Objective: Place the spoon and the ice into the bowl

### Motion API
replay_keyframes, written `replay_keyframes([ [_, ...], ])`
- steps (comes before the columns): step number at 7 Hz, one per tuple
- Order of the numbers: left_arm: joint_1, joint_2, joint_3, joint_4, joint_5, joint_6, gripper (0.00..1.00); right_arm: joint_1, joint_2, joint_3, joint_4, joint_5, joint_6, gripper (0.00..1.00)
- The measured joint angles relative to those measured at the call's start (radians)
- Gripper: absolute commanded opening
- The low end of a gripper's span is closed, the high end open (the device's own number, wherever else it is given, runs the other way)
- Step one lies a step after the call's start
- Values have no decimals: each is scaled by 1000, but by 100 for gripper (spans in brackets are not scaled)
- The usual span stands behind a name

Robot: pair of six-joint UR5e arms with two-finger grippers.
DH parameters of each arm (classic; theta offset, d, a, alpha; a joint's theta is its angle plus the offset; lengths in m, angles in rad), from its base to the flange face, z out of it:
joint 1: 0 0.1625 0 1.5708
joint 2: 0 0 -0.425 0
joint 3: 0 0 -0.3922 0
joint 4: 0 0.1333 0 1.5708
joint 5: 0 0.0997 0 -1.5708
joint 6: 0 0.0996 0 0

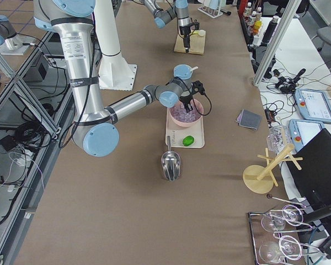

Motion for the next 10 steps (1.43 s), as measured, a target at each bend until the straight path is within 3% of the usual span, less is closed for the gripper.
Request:
replay_keyframes([
  [3,-13,43,-9,-26,-5,23,98,34,55,29,-7,57,109,0],
  [5,-59,126,-16,-83,-25,116,98,-30,166,35,-18,17,320,0],
  [8,-206,234,-17,-122,-169,288,98,-252,407,11,-155,-257,605,0],
  [10,-242,260,-12,-124,-199,333,98,-336,534,-99,-172,-397,694,0],
])
